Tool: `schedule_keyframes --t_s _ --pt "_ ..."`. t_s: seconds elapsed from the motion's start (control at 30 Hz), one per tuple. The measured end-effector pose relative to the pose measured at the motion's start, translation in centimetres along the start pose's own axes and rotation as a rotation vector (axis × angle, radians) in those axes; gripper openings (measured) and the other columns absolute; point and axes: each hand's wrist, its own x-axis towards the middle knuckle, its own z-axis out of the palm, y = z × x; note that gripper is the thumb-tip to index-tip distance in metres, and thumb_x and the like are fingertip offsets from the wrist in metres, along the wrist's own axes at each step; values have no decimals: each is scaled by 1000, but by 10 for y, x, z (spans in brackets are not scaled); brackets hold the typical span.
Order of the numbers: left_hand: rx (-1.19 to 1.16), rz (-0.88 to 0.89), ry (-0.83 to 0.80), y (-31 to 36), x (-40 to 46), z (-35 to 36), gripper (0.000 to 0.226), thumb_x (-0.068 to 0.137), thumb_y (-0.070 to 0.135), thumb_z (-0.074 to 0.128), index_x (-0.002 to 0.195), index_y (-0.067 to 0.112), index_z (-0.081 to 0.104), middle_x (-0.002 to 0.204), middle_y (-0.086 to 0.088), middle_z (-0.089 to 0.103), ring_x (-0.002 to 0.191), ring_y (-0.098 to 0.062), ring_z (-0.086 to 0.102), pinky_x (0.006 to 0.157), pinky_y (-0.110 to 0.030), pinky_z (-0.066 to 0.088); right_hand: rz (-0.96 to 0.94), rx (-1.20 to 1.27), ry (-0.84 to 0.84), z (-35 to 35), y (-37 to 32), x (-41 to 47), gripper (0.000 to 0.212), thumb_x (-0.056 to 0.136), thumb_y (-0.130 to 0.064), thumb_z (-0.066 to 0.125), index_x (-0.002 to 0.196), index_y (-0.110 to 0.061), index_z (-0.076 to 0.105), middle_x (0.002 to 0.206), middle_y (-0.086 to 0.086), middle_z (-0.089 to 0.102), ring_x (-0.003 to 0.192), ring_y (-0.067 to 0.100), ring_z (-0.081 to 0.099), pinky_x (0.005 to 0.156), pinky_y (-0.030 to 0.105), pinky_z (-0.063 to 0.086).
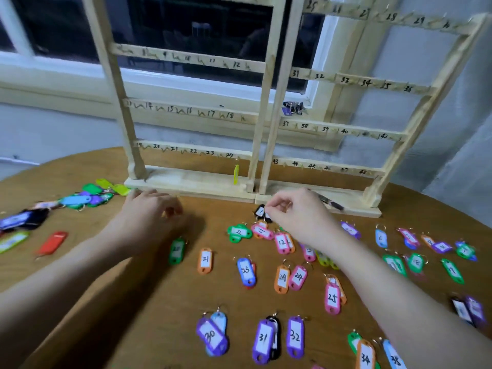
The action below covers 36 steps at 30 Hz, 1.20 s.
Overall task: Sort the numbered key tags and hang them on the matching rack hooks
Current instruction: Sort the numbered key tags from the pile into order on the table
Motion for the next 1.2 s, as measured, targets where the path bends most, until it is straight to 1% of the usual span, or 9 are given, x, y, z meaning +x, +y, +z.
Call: schedule_keyframes --t_s 0.23,0.37,0.53,0.63,0.77,0.9,0.97,1.07,1.2 --pt "69 -272 49 -100 -74 -24 29 82 42 49 85 28 73 90 2 70 92 -32 64 81 -44 46 -112 60 -92 73 -58 34 8 91 -22 70 87 -22 76 80 -3 71 64 1 55 63 21 43" --pt "-69 -415 199 -133 -111 -27 29 83 40 49 86 22 71 88 2 64 85 -25 61 73 -34 45 -141 82 -141 120 -94 52 9 90 -20 71 84 -24 76 76 -5 67 58 -1 50 58 15 35" --pt "-189 -481 215 -131 -121 -32 34 81 54 54 95 27 69 95 9 61 94 -9 53 83 -25 40 -156 74 -230 180 -135 73 10 93 -22 67 101 -22 74 83 -6 66 72 6 56 58 10 38" --pt "-173 -577 252 -131 -126 -35 36 75 49 56 100 25 69 96 9 62 94 -14 55 89 -33 44 -154 3 -198 212 -147 89 23 94 -26 65 116 -20 70 84 -10 58 83 10 55 74 25 44" --pt "-82 -578 210 -129 -127 -35 24 75 46 54 89 30 65 90 15 59 95 -16 53 93 -35 36 -169 -137 -85 233 -158 107 37 98 -35 61 132 -21 63 115 2 64 114 21 56 87 30 42" --pt "-182 -533 215 -137 -124 -36 16 79 43 58 85 32 67 81 17 59 86 -10 54 89 -38 42 -194 -235 32 245 -159 112 23 96 -41 63 110 -25 72 102 -4 67 98 21 61 70 30 40" --pt "-223 -503 236 -140 -124 -36 13 83 41 67 91 31 70 81 18 61 83 -6 54 81 -28 43 -208 -207 79 246 -155 113 13 96 -33 63 94 -24 72 89 -6 63 87 22 61 64 31 38" --pt "-300 -529 237 -139 -124 -37 13 86 34 76 98 30 72 82 19 61 80 2 56 71 -9 38 -244 -162 95 248 -151 112 29 98 -28 59 70 -22 55 71 -9 50 72 22 54 58 33 33" --pt "-333 -565 294 -136 -123 -37 4 94 25 68 93 28 70 78 18 65 79 3 60 68 -7 40 -314 -54 74 250 -150 113 23 101 -26 54 83 -16 64 79 -3 60 75 24 55 64 38 44"
